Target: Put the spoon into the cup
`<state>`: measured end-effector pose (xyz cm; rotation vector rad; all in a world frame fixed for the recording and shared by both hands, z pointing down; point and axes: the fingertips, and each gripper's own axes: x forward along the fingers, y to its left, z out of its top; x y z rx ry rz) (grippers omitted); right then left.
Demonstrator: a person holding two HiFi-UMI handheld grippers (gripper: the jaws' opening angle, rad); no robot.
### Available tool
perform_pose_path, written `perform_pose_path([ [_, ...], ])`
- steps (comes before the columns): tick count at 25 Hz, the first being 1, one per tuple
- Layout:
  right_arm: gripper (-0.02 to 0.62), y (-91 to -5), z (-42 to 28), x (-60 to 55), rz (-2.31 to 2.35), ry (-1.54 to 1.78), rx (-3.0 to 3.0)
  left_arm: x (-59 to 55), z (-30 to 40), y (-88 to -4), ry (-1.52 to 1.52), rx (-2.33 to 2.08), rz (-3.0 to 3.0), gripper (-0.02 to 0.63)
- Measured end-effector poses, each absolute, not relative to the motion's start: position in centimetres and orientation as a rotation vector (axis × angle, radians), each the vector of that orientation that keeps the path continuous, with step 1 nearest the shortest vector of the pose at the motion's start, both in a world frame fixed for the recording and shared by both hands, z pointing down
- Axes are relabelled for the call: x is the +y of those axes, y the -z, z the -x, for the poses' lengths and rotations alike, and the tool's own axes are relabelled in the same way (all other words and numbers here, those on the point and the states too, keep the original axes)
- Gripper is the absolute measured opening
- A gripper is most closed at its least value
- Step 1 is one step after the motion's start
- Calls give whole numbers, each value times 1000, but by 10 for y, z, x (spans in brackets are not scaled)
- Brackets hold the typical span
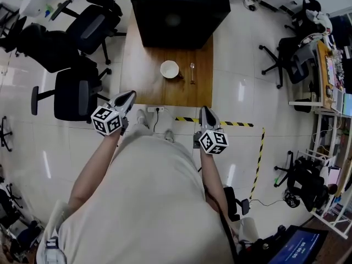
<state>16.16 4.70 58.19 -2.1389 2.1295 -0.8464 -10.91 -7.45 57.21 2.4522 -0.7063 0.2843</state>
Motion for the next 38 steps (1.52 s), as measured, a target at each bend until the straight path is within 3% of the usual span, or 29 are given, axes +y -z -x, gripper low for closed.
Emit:
perform_pose_path([
  [20, 5, -596, -126, -8, 2272, 922, 1917, -151, 114, -577, -308, -429, -2538, 3],
  [31, 6, -589, -136, -15, 2437, 883, 1950, -170, 149, -591, -231, -508, -2463, 3],
  [33, 25, -594, -138, -13, 2458, 901, 1979, -169, 153, -595, -226, -510, -2455, 3],
  [35, 93, -602, -137, -17, 2460, 921, 2042, -171, 159, -600, -223, -527, -2448, 3],
  [38, 117, -613, -139, -22, 2444, 946, 2110, -177, 164, -606, -223, -567, -2432, 3],
])
